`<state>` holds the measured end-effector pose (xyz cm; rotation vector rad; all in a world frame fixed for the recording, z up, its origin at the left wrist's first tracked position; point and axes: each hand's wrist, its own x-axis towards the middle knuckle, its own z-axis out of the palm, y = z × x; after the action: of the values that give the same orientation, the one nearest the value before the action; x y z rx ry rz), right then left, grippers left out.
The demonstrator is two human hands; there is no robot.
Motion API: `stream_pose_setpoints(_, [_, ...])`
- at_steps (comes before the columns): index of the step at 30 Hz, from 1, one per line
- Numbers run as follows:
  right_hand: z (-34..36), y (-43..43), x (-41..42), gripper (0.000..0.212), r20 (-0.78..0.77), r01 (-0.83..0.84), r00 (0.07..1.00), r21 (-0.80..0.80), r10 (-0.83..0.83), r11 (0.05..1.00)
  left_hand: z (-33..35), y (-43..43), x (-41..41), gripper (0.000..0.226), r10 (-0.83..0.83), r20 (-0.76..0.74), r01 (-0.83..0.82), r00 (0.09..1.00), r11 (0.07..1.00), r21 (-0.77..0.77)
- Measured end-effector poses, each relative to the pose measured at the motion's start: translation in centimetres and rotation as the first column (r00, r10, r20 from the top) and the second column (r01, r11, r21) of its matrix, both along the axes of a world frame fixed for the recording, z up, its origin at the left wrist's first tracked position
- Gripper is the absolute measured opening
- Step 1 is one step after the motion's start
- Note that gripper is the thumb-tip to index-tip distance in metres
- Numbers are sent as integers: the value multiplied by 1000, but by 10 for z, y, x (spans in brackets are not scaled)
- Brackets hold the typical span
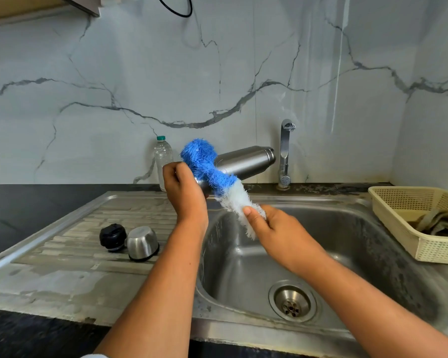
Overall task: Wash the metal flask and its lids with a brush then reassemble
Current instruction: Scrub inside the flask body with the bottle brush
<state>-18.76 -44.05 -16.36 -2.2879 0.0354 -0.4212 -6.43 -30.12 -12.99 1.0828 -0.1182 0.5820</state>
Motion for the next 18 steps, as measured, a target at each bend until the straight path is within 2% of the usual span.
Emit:
stream_pose_setpoints(4, [0,-25,-4,49,-26,64,998,-17,-64,998,1,9,5,11,15,-46,-17,999,999,-47])
stream_pose_setpoints(7, [0,-34,1,52,-9,111,994,24,-111,994,-1,2,0,7,-2,-12,2,1000,1000,29])
stream_pose_setpoints(9, [-1,-33,3,51,-5,109,994,50,-109,993,-2,-1,-2,8,3,-5,-3,1000,998,67])
stream_pose_setpoints(14, [-5,-42,1,50,-43,96,994,11,-96,995,0,14,5,9,31,-21,-31,999,1000,0])
stream_pose_setpoints(18, [-4,-39,9,50,5,110,994,53,-111,992,-2,3,0,11,1,-2,-1,1000,999,53])
